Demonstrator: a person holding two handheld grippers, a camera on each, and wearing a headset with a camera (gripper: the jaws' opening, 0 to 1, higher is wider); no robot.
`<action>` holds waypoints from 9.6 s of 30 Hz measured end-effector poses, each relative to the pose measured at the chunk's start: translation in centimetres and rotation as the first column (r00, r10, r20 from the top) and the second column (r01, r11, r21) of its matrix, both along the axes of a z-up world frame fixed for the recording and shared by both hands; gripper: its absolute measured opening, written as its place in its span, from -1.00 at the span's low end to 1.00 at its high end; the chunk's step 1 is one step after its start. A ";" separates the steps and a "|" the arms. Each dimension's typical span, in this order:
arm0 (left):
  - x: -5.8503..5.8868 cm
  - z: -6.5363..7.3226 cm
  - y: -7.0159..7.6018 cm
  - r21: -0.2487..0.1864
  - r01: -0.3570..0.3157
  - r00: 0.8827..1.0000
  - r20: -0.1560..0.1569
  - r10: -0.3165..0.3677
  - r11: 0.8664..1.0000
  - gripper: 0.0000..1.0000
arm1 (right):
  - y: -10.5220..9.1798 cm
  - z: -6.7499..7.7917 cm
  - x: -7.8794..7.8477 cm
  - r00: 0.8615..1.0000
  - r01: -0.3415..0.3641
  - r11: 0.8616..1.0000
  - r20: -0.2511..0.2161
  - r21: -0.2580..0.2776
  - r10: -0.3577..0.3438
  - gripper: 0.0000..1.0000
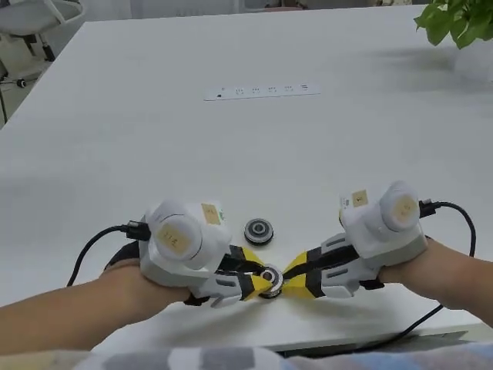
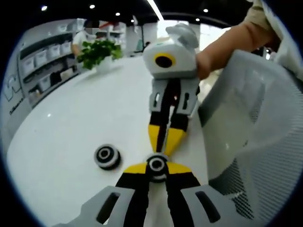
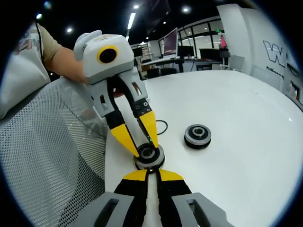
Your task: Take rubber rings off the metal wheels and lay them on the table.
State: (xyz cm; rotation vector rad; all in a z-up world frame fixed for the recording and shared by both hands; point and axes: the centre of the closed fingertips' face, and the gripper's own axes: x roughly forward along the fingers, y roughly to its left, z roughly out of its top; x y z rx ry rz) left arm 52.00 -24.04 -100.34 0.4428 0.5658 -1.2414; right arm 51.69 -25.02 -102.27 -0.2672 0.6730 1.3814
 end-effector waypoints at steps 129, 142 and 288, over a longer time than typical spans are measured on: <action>-0.2 5.4 7.8 -0.092 -0.118 0.993 0.010 0.119 0.989 0.01 | 3.2 5.4 1.6 0.946 0.183 0.958 -0.306 0.220 -0.111 -1.00; 0.3 5.8 11.1 -0.119 -0.215 0.976 0.002 0.217 0.969 0.11 | 6.0 5.2 2.2 0.953 0.151 0.969 -0.288 0.194 -0.090 -1.00; 7.8 0.4 1.1 -0.054 -0.170 0.981 -0.099 0.165 0.984 -0.52 | 1.2 0.8 7.3 0.972 0.235 0.972 -0.023 0.028 -0.234 -0.49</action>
